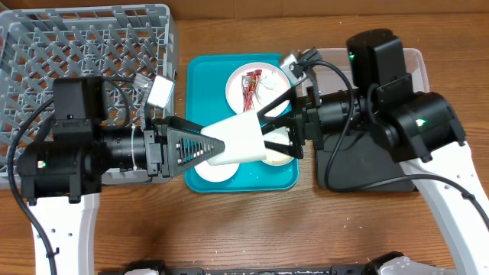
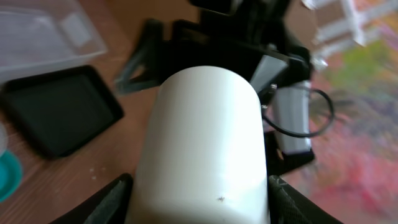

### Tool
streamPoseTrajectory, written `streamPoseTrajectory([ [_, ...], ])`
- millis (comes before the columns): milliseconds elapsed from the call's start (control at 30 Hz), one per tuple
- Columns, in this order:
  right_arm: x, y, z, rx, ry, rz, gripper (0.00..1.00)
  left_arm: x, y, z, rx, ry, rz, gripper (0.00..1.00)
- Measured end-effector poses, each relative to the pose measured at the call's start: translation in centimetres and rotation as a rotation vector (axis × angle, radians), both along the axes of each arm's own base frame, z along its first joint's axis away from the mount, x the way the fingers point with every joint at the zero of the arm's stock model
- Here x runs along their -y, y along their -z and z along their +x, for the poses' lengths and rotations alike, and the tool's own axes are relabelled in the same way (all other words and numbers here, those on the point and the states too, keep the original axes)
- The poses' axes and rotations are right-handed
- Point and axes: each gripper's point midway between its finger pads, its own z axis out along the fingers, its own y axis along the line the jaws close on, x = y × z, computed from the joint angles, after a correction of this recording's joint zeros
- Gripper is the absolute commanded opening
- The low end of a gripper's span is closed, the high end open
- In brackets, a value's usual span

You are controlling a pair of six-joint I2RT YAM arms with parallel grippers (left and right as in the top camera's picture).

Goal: Sort waste into correct bins and load items into the dishwasher
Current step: 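Carry the cup with the left gripper and place it in the dish rack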

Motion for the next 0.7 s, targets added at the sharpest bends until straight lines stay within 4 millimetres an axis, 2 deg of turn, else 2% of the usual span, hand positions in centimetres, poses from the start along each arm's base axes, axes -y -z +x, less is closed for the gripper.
streamPoseTrajectory([
  [67,1.3,0.5,0.9,-0.009,0.072,-0.039,0.94,-1.2,1.5,0.9,-0.052,-0.09,0.072,0.53],
  [200,3.8,1.5,1.4,-0.047,0.191,-0.118,0.94,-5.2,5.3,2.4,-0.178,-0.315,0.266,0.52],
  [333,5.3,3.4,0.3,-0.126,0.254,-0.225,0.95,-10.7,9.4,2.9,-0.318,-0.553,0.498,0.49],
  [433,6.5,5.2,-0.2,-0.186,0.3,-0.322,0.96,-15.7,12.1,2.2,-0.451,-0.743,0.678,0.49],
  [567,7.7,6.9,-0.6,-0.229,0.345,-0.418,0.97,-20.9,13.8,0.8,-0.576,-0.944,0.842,0.5],
  [700,8.3,7.4,-0.6,-0.235,0.365,-0.458,0.98,-24.1,14.2,0.4,-0.623,-1.084,0.943,0.49],
])
